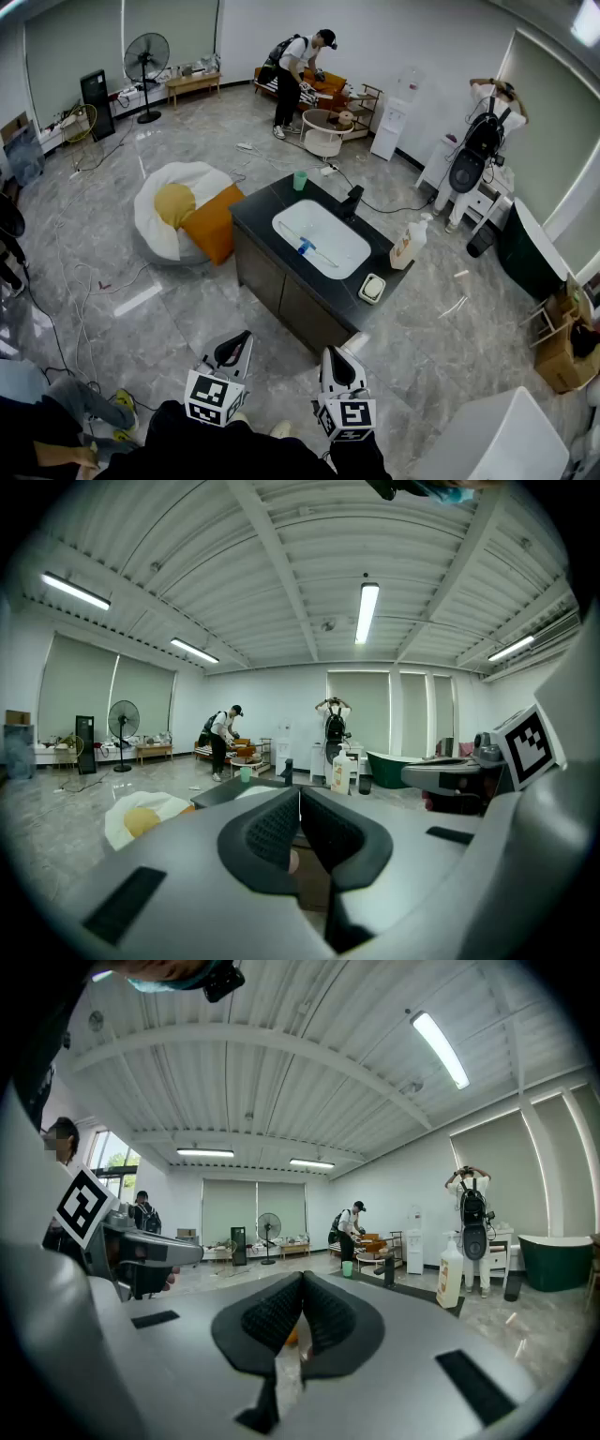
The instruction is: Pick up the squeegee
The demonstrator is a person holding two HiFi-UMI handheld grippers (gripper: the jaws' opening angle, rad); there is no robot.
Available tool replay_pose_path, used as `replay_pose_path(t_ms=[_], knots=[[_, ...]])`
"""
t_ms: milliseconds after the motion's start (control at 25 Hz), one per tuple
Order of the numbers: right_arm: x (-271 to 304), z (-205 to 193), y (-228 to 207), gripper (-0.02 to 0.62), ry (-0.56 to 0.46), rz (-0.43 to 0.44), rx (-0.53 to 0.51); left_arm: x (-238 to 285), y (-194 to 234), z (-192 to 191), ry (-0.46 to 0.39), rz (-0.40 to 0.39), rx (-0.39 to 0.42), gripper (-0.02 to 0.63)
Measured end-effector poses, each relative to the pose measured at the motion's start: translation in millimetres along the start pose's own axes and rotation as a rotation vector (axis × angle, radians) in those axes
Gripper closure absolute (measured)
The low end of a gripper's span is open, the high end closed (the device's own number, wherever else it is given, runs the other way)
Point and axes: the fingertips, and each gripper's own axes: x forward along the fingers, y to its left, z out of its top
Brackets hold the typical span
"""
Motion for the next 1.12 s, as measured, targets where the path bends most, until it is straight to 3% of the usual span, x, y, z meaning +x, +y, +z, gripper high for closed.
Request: replay_pose_path(t_ms=[720, 1120], knots=[[18, 2, 37, 0.578, 0.009, -0.014, 0.019, -16, 41, -2, -0.003, -0.010, -0.011, 0.581], [32, -13, 56, 0.578, 0.015, -0.071, 0.028, -16, 70, -15, 0.014, -0.053, 0.004, 0.581]])
